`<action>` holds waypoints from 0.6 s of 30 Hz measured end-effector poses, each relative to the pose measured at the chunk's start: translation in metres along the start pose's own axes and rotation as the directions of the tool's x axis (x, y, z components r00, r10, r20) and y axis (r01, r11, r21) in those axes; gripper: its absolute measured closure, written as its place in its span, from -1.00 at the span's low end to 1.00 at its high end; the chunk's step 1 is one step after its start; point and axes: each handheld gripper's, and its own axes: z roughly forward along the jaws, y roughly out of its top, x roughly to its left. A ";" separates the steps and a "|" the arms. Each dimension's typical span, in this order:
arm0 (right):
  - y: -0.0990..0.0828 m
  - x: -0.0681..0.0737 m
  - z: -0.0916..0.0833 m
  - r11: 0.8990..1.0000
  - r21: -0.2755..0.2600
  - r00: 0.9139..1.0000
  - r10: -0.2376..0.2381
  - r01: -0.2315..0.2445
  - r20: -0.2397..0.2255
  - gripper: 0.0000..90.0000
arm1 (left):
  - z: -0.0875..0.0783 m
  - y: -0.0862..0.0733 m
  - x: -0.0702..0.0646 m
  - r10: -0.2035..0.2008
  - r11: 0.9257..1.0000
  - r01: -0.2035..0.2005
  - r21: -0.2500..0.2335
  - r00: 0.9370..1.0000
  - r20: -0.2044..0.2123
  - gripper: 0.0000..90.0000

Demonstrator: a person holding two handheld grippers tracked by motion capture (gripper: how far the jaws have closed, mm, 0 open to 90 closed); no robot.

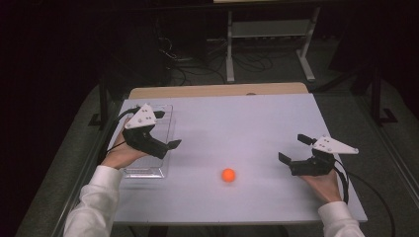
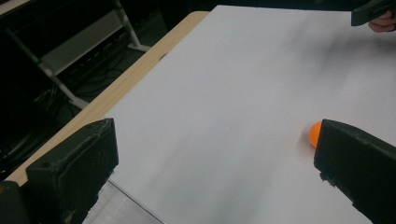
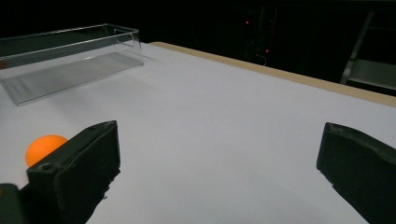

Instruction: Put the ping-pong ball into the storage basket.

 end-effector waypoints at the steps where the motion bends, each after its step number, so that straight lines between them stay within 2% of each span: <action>1: 0.000 0.000 0.000 1.000 0.000 1.000 0.002 -0.002 0.000 -1.00 | 0.001 0.000 0.000 0.001 1.000 -0.001 0.004 1.000 0.001 -1.00; 18: 0.000 0.001 0.001 1.000 0.004 1.000 0.000 0.000 -0.002 -1.00 | 0.018 0.011 -0.005 0.033 0.998 -0.035 0.043 0.998 0.048 -1.00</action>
